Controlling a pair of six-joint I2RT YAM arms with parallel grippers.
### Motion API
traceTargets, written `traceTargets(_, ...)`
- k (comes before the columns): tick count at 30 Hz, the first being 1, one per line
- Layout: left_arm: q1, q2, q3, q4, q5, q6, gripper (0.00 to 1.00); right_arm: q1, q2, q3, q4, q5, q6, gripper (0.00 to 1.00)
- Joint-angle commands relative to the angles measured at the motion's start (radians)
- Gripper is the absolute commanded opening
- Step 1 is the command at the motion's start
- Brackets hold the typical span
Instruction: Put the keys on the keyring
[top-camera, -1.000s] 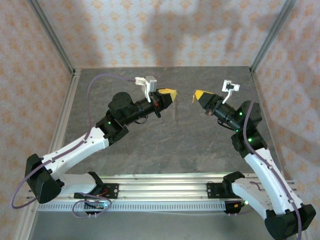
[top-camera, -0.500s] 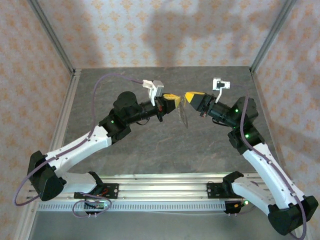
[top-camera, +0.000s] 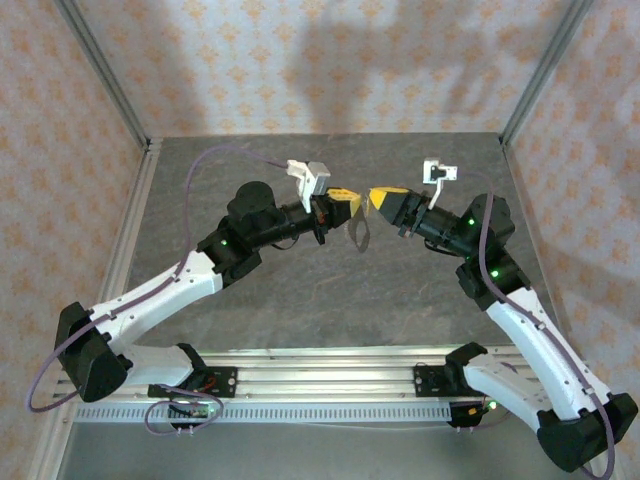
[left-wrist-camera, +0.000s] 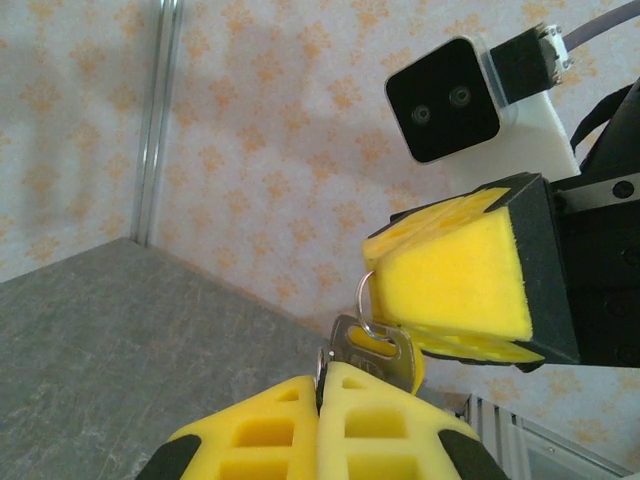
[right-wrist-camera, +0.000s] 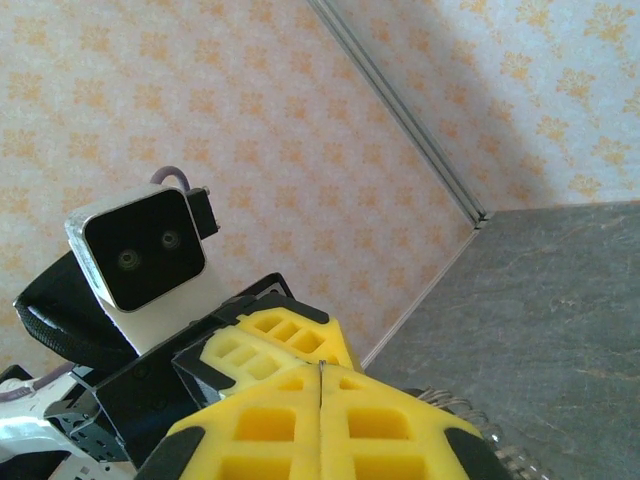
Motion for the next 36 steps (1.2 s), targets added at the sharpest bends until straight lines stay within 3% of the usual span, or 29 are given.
traceTargets(1,-0.008,-0.011,0.045,0.016,0.017,0.026,0.0,0.005,-0.017,-0.002,0.012,0.0,-0.018,0.0)
traceTargets(36,-0.008,0.022,0.065,0.034,0.059,0.003,0.0,0.016,0.024,-0.006,0.069,0.019,0.009,0.0)
